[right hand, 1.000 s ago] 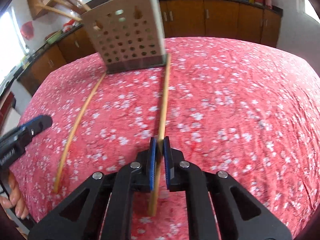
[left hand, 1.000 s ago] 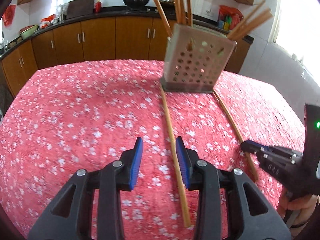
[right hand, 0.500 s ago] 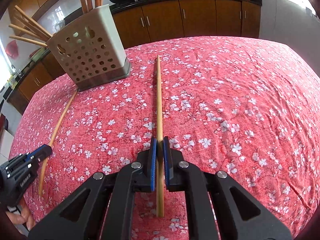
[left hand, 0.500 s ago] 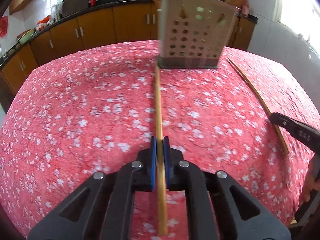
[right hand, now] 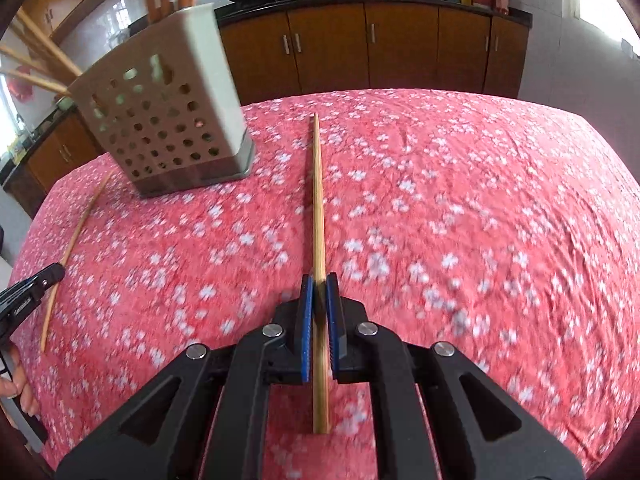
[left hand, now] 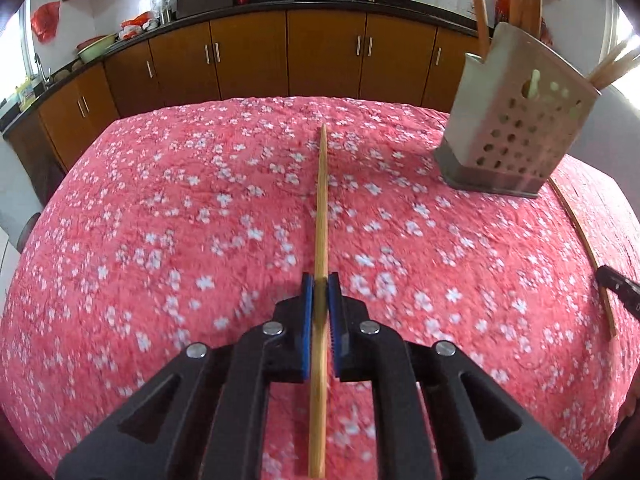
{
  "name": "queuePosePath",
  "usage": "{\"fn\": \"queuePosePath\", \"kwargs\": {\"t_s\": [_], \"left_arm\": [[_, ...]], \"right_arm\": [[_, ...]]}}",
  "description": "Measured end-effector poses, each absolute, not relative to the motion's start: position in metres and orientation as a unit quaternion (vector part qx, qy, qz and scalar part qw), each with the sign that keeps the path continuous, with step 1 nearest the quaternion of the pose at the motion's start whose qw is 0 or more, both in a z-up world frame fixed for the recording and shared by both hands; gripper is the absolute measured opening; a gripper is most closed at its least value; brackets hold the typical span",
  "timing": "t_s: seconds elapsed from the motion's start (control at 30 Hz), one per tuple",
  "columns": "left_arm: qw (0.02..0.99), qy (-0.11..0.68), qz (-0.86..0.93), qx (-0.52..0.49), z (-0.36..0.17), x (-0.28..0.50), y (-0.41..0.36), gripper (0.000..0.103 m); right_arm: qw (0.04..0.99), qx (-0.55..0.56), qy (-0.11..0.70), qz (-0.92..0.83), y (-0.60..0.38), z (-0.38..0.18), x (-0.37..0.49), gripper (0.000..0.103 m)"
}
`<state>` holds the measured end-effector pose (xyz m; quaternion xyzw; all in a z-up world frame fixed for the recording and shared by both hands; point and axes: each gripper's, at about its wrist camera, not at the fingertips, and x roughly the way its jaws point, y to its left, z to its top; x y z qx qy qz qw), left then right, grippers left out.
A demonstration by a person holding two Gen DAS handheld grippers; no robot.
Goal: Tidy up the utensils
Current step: 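Hold the grasped chopsticks in both tools against the cloth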
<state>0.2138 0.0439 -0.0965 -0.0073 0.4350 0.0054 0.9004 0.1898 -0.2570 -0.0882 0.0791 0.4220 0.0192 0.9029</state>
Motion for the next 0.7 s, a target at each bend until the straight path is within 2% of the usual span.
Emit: {"fn": "queuePosePath", "kwargs": {"t_s": [0.7], "left_arm": [[0.900, 0.433, -0.006, -0.037, -0.094, 0.215, 0.061, 0.011]], "right_arm": [[0.909, 0.068, 0.412, 0.015, -0.252, -0.090, 0.200, 0.009]]}}
